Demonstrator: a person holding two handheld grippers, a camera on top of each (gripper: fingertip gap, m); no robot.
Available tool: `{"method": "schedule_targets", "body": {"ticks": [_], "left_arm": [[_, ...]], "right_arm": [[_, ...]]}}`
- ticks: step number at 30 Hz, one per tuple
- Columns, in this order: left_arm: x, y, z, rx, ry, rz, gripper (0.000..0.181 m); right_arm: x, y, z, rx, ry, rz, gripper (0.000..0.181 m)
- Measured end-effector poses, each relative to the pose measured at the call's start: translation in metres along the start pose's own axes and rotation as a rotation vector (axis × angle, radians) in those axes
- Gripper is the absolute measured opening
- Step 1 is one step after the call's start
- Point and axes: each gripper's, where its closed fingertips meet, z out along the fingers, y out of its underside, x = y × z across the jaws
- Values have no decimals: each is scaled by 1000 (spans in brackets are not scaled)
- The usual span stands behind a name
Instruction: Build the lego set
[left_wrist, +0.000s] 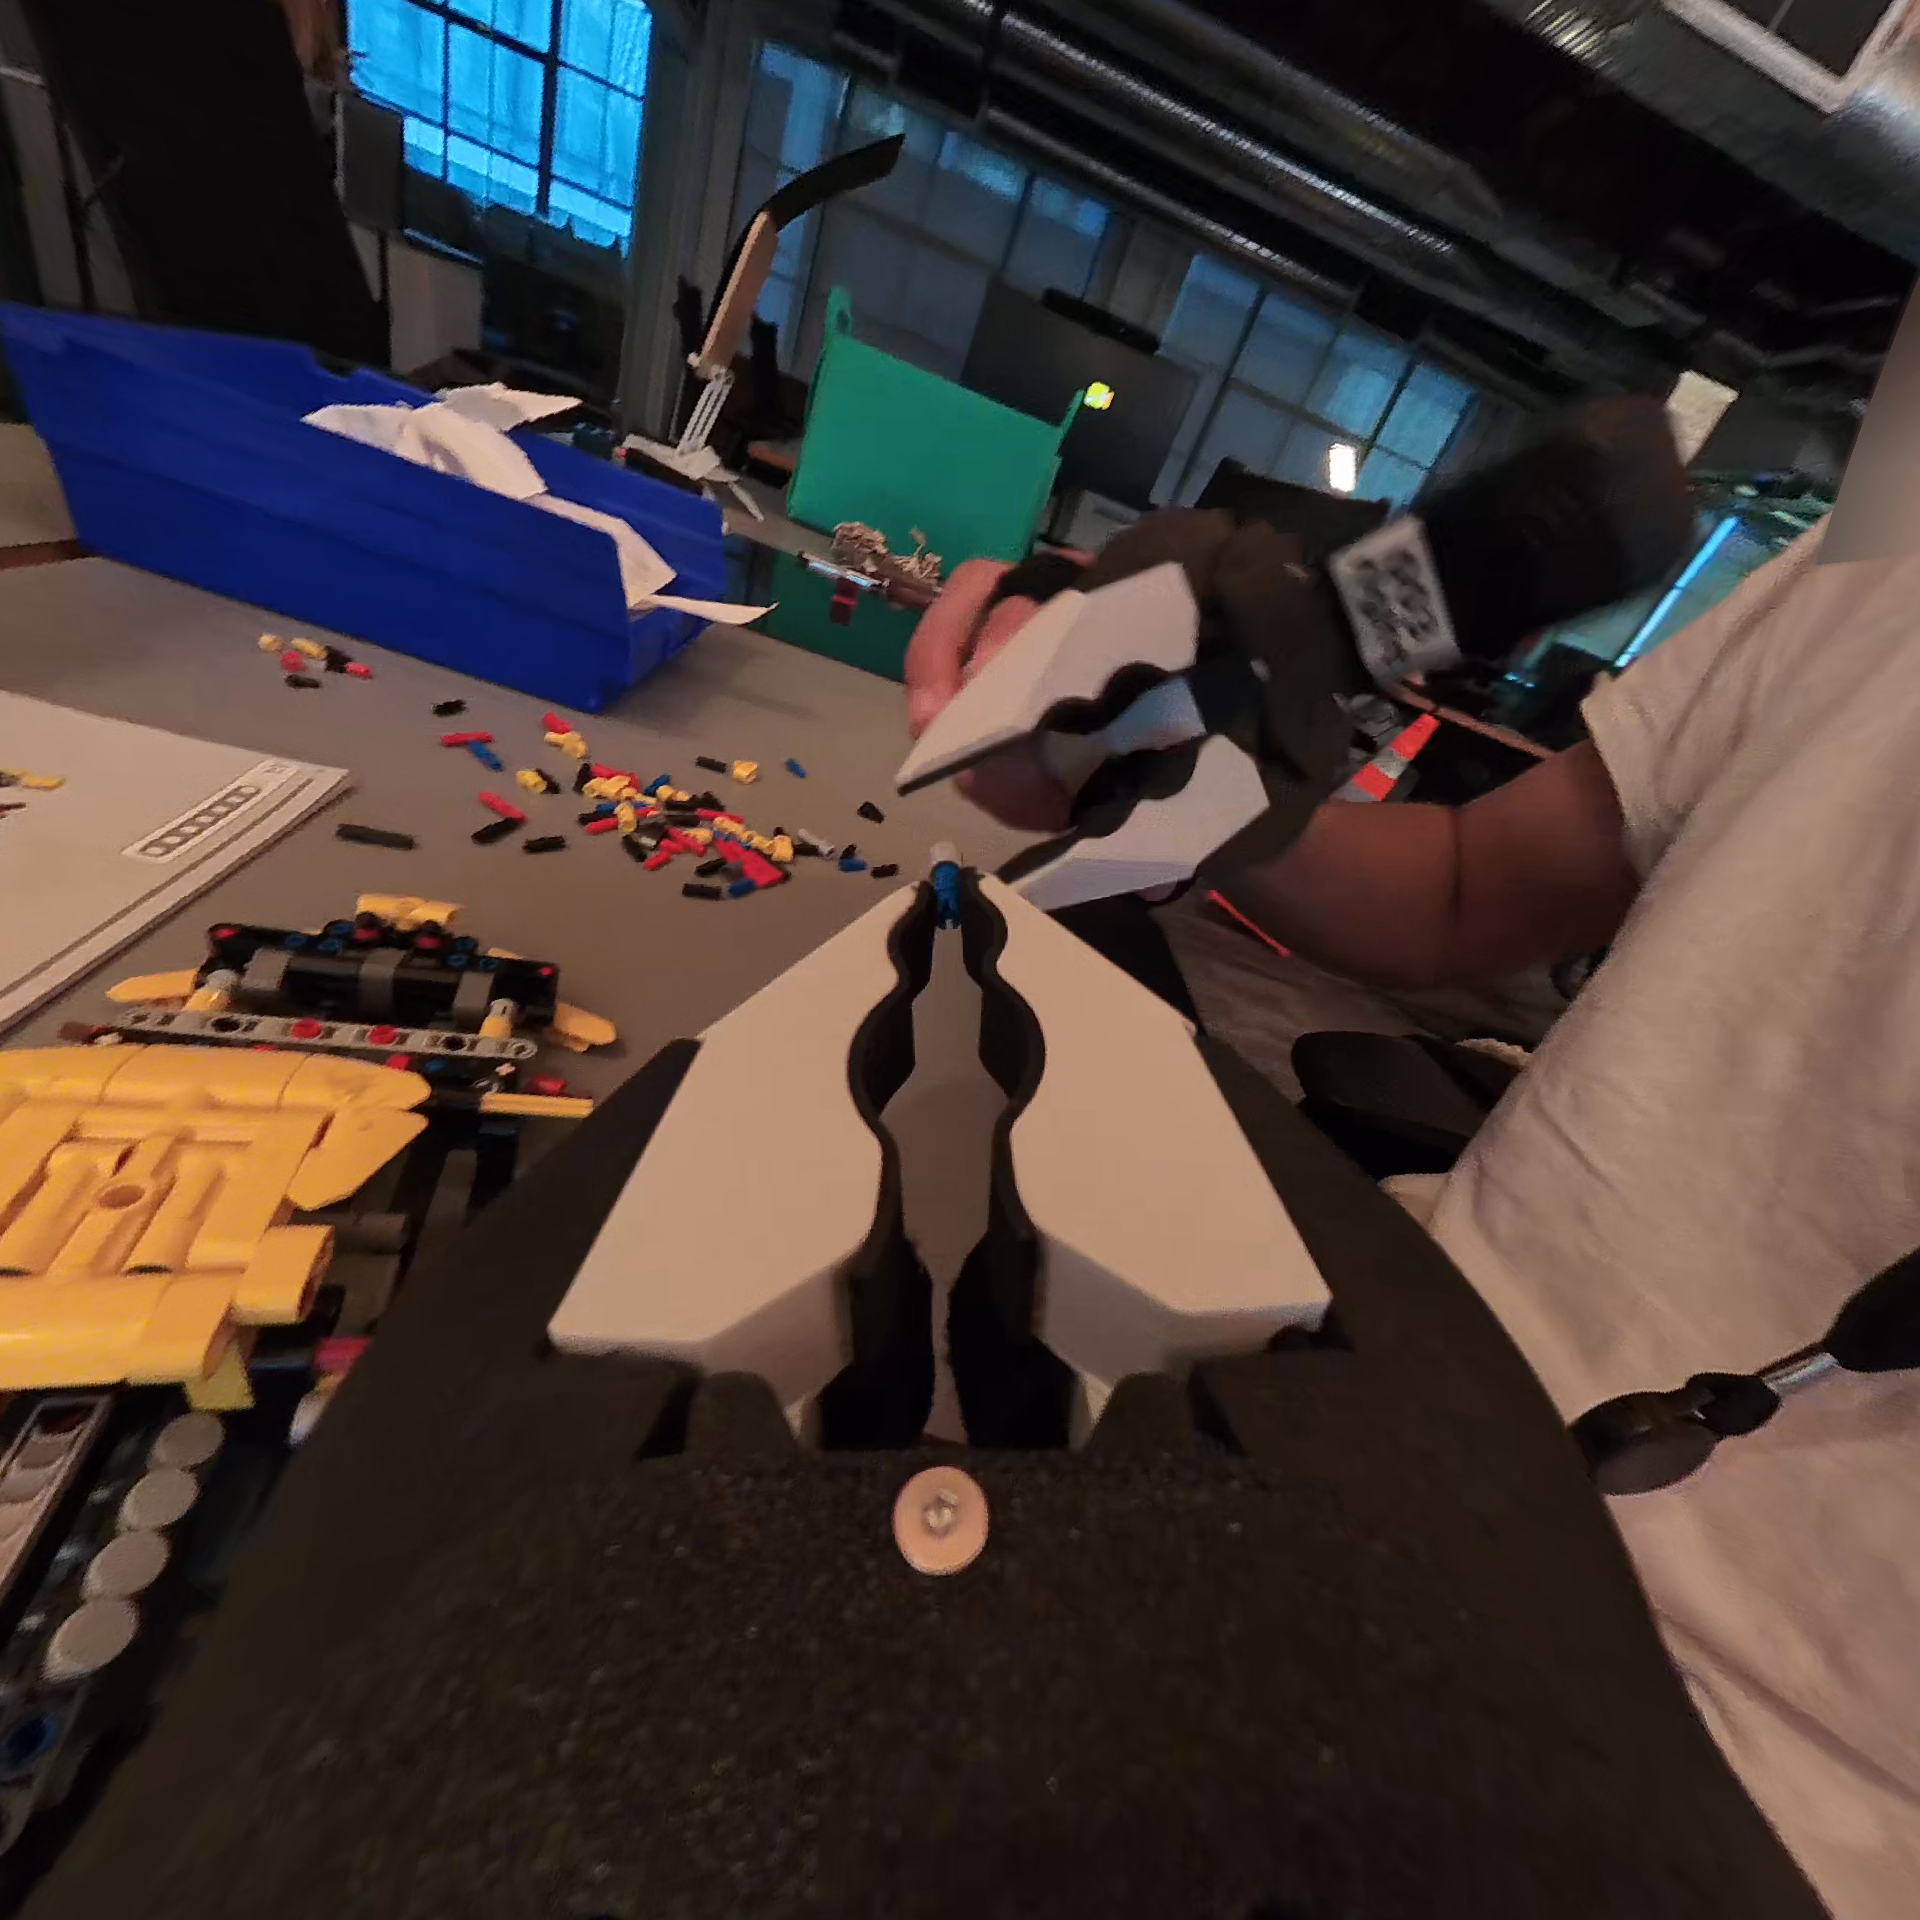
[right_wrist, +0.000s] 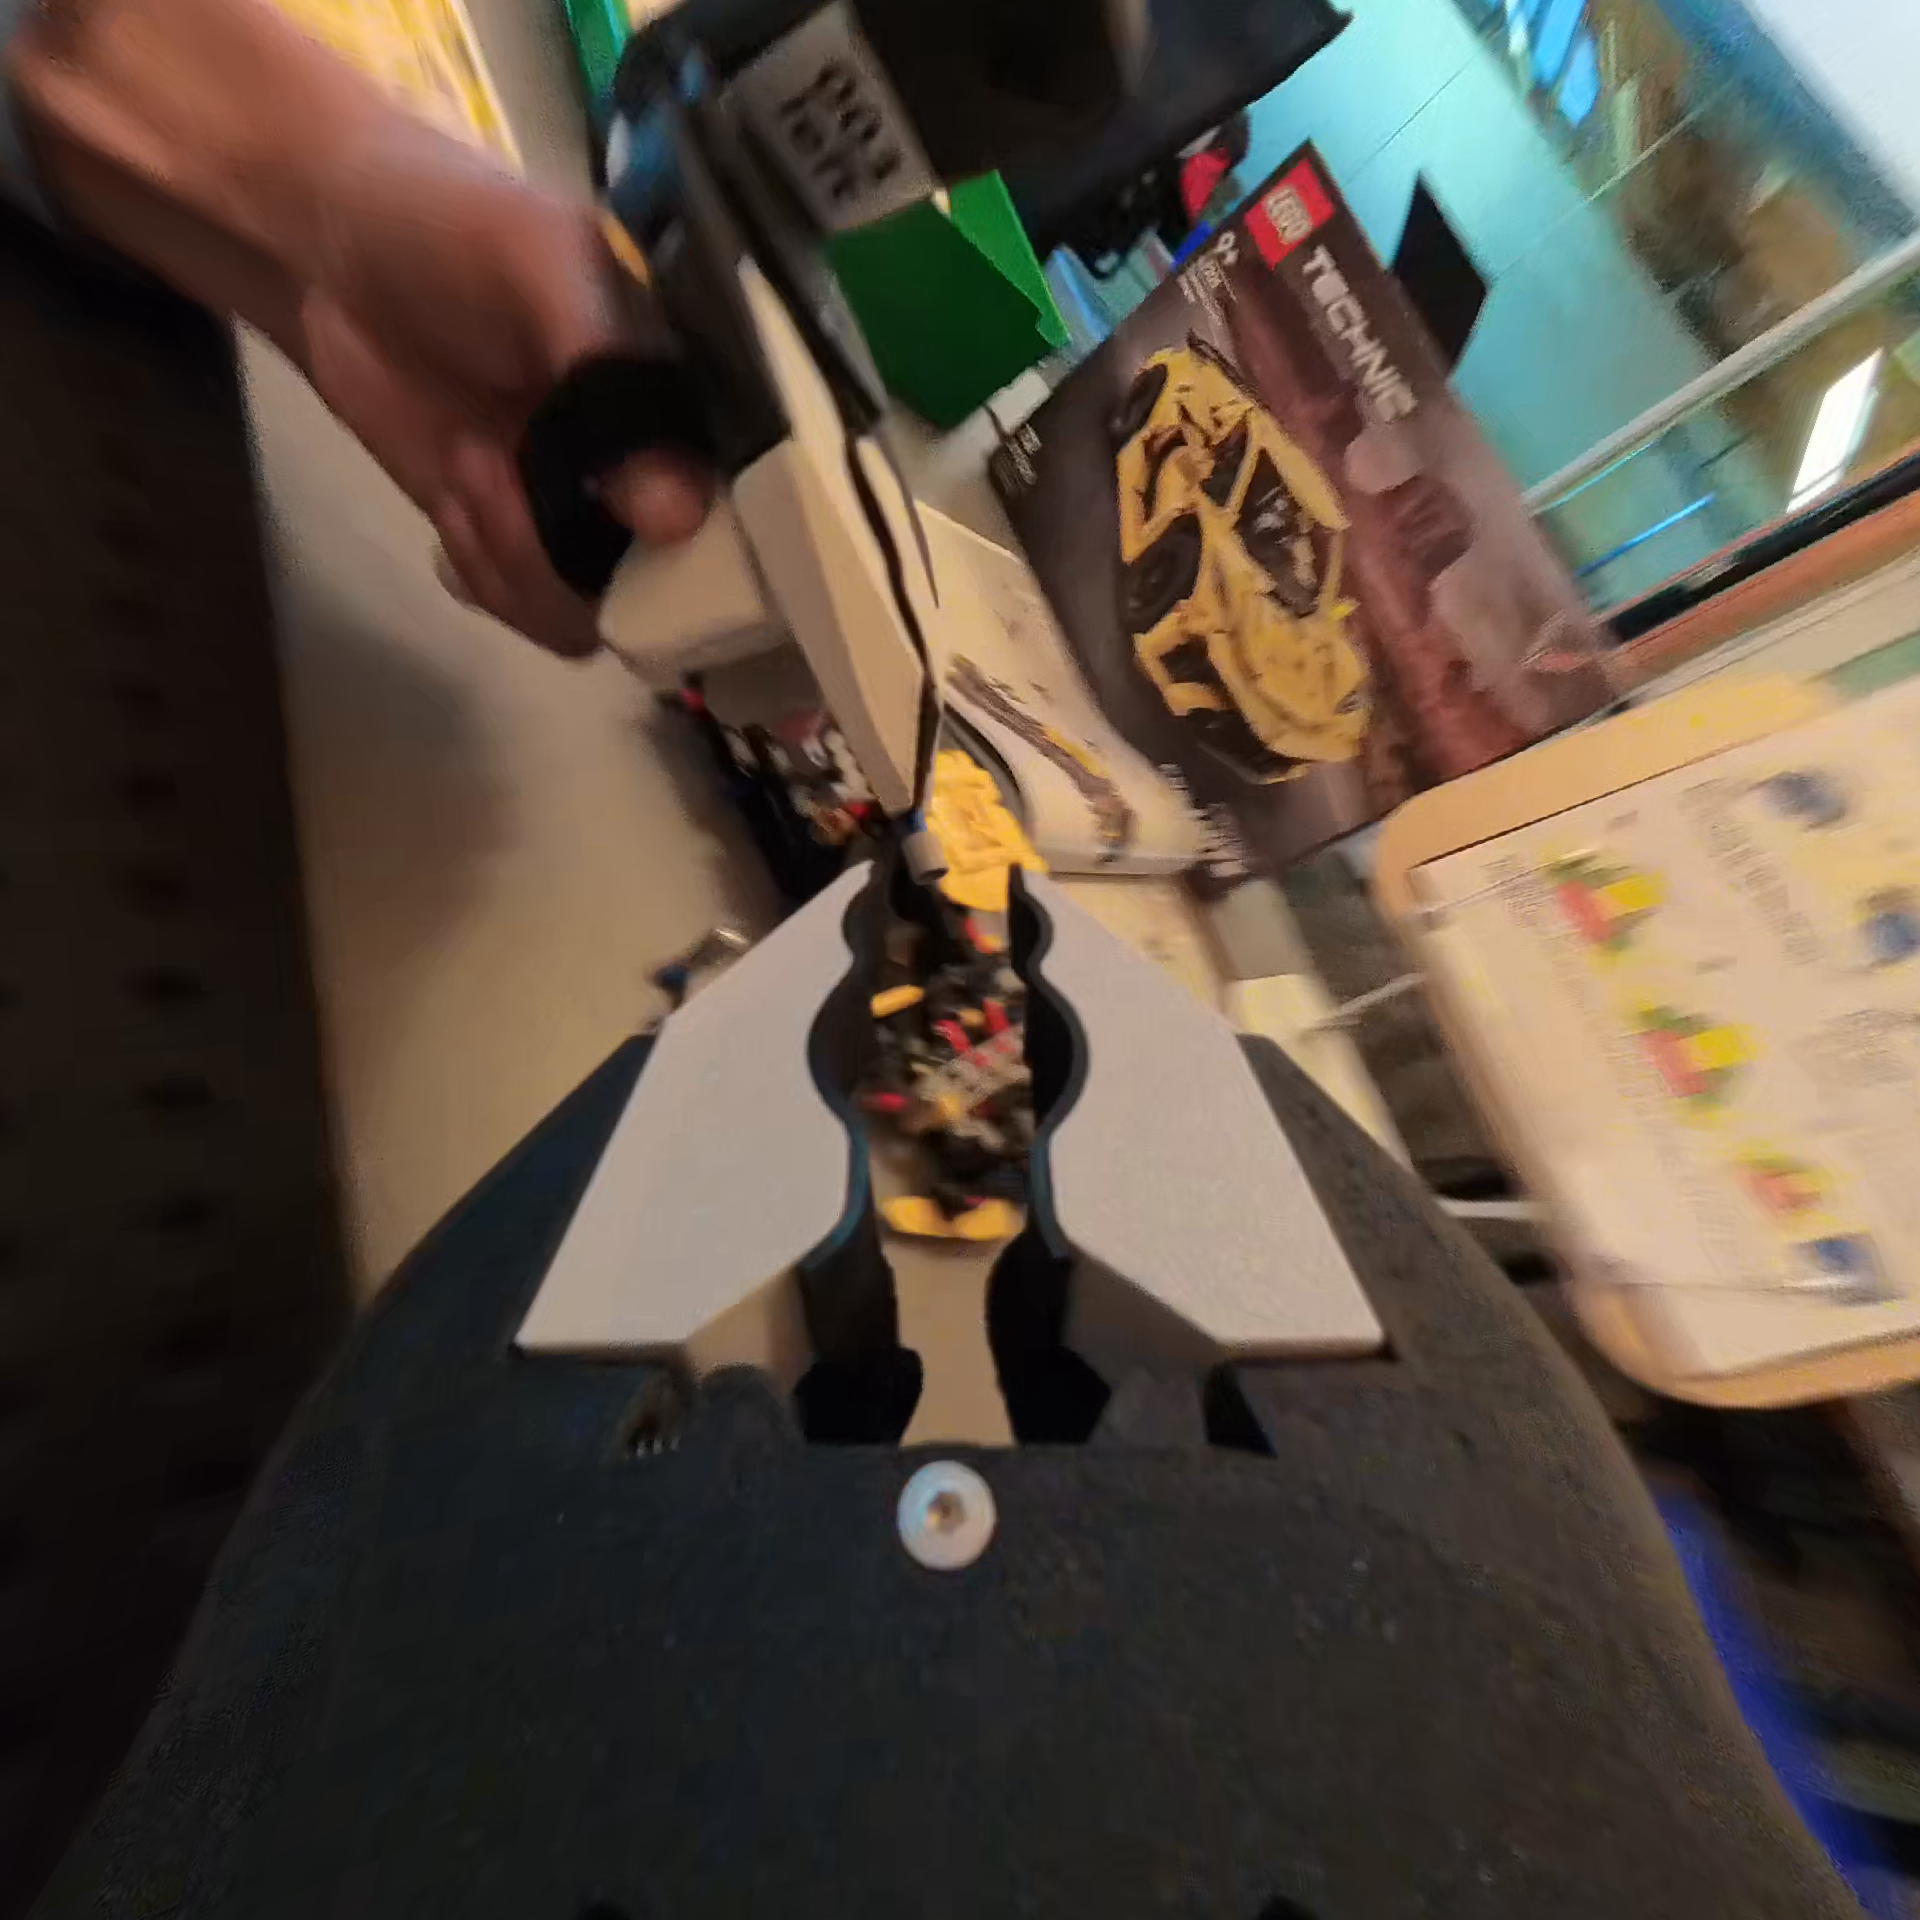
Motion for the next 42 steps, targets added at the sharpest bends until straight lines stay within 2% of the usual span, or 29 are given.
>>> {"method": "schedule_targets", "body": {"ticks": [4, 6, 7, 12, 15, 20, 22, 24, 42], "left_arm": [[17, -14, -2, 77, 61, 71, 4], [24, -18, -4, 108, 78, 114, 5], [27, -19, -4, 118, 82, 141, 5], [30, -14, -1, 96, 83, 176, 5], [30, -14, 0, 97, 87, 171, 5], [29, -11, 0, 77, 85, 159, 5], [28, -11, 0, 70, 87, 157, 4], [30, -11, 0, 70, 92, 157, 5], [22, -15, -2, 83, 60, 109, 4]], "right_arm": [[-5, -19, -12, 207, -366, 644, 33], [3, -32, -21, 356, -508, 901, 29], [5, -34, -24, 398, -552, 971, 24], [-6, -34, -22, 428, -616, 999, 16], [-10, -31, -18, 407, -602, 970, 6], [-10, -29, -17, 426, -608, 979, 6], [-10, -30, -18, 434, -628, 1003, 12], [-10, -29, -18, 433, -620, 994, 6], [0, -24, -16, 485, -606, 1034, 6]]}}
